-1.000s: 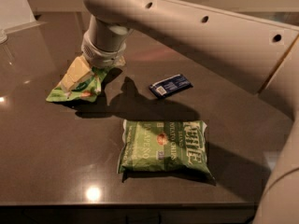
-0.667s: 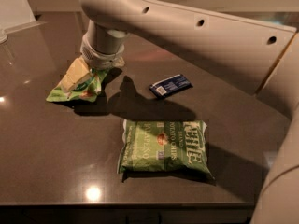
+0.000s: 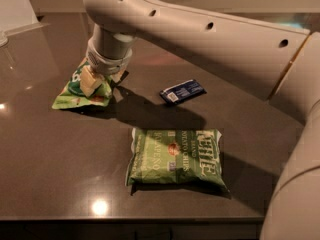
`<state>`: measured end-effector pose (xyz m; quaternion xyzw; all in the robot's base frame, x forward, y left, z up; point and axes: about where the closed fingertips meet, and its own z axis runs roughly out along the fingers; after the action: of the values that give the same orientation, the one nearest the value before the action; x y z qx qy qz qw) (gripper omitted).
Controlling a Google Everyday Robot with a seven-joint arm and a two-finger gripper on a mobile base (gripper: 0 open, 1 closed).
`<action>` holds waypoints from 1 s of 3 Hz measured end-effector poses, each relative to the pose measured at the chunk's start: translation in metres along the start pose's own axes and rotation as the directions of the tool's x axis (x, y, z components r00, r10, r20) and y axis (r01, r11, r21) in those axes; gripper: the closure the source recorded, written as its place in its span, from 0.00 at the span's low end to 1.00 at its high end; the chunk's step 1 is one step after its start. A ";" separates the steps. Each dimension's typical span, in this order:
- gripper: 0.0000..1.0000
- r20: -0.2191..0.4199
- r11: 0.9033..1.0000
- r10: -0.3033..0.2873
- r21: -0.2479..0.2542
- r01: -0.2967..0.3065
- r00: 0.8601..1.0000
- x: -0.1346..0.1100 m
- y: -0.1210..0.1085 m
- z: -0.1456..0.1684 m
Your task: Pick green rice chip bag
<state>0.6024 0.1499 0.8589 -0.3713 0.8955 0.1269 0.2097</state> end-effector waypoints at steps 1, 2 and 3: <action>0.65 -0.002 1.000 -0.002 -0.012 0.002 1.000 0.002 0.000 -0.005; 0.87 0.008 1.000 -0.003 -0.024 0.003 1.000 0.003 -0.005 -0.017; 1.00 0.033 0.998 -0.036 -0.053 0.038 0.999 -0.003 -0.008 -0.037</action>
Offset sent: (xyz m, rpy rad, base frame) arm -0.0008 -0.0240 0.0267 0.0417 0.0098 0.0176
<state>0.5994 0.1319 0.8927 -0.3914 0.8812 0.1531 0.2164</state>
